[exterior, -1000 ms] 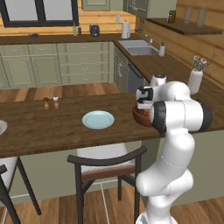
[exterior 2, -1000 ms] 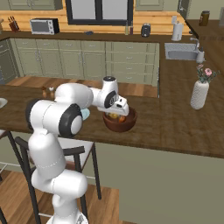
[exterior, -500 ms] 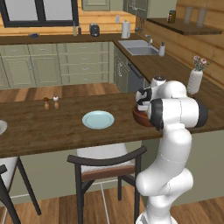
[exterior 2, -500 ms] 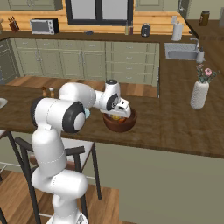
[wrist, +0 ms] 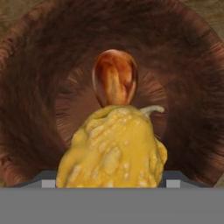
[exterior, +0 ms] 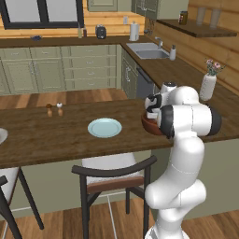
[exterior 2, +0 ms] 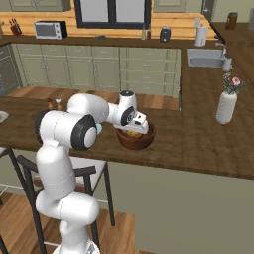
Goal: Pick the chicken drumstick and squash from their plates and place them in the bowl. Then put the bowl in the fridge.
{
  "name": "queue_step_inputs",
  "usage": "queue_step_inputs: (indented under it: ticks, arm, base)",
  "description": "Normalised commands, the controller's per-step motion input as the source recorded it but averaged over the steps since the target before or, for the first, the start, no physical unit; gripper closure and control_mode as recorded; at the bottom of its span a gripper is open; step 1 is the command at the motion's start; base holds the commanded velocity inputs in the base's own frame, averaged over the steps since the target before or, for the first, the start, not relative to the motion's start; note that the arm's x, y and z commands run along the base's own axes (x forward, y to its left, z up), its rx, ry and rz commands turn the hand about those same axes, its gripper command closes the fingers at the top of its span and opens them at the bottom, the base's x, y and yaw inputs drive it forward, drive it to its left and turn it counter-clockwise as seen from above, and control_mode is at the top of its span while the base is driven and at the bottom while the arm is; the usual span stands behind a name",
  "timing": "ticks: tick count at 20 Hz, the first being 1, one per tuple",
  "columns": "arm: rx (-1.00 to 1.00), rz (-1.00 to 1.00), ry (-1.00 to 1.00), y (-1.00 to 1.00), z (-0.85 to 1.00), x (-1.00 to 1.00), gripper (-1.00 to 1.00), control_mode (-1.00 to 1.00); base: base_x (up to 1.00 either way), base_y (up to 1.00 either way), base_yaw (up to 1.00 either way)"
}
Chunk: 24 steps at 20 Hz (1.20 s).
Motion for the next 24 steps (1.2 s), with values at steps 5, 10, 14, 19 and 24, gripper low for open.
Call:
queue_step_inputs:
  ticks: [5, 10, 14, 19, 24]
  arm:
    - [0.00, 0.00, 0.00, -0.04, 0.00, 0.00, -1.00, -1.00]
    - [0.00, 0.00, 0.00, -0.05, 0.01, 0.00, -1.00, -1.00]
    - [0.00, 0.00, -0.02, 0.00, 0.28, -0.01, -1.00, -1.00]
    - [0.00, 0.00, -0.03, 0.05, 0.37, -0.11, -1.00, -1.00]
    - [0.00, -0.05, 0.00, -0.29, 0.14, -0.08, -1.00, -1.00]
  base:
    - [0.00, 0.00, 0.00]
    - [0.00, 0.00, 0.00]
    - [0.00, 0.00, 0.00]
    - [0.00, 0.00, 0.00]
    - [0.00, 0.00, 0.00]
